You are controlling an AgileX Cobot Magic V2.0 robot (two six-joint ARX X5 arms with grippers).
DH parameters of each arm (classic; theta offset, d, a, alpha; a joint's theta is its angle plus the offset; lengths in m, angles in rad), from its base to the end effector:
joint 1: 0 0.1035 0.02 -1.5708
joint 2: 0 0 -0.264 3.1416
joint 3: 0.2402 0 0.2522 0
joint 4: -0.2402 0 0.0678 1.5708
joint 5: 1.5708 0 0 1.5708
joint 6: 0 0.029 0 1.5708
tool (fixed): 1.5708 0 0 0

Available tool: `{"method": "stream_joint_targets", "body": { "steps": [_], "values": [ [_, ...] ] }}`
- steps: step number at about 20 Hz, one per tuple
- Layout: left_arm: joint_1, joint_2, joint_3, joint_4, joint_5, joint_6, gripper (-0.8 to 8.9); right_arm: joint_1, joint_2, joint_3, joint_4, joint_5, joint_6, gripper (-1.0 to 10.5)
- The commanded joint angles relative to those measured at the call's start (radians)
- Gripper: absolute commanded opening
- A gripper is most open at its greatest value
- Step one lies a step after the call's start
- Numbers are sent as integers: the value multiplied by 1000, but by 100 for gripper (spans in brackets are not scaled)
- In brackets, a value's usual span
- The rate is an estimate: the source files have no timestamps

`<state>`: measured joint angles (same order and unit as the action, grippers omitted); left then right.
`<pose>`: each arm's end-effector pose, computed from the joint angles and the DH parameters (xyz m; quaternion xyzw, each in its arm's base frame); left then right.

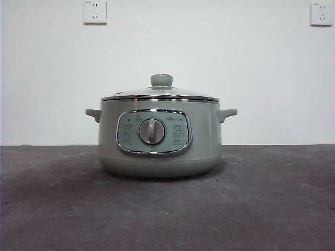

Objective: Pick up the corn,open the lid,put the corn in the pot,close the lid

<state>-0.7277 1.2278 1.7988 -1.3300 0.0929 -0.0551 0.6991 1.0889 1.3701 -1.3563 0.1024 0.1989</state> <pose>0.1289 -0.1184 0.4685 0.0921 0.3620 -0.3607 0.8546 0.1261 0.1022 0.3780 -0.1172 0.4942 0.2044 0.8368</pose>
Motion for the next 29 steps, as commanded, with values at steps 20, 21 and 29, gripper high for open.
{"method": "stream_joint_targets", "body": {
  "steps": [20,21,29],
  "values": [
    [663,-981,-1699,1395,0,16,-3,1,0,-10,-25,44,10,-11],
    [663,-1023,-1737,1395,0,6,-3,1,0,-10,-25,44,10,-11],
    [656,-1224,-1791,1164,-113,3,-3,1,0,-10,-25,44,10,-11]
  ]
}}
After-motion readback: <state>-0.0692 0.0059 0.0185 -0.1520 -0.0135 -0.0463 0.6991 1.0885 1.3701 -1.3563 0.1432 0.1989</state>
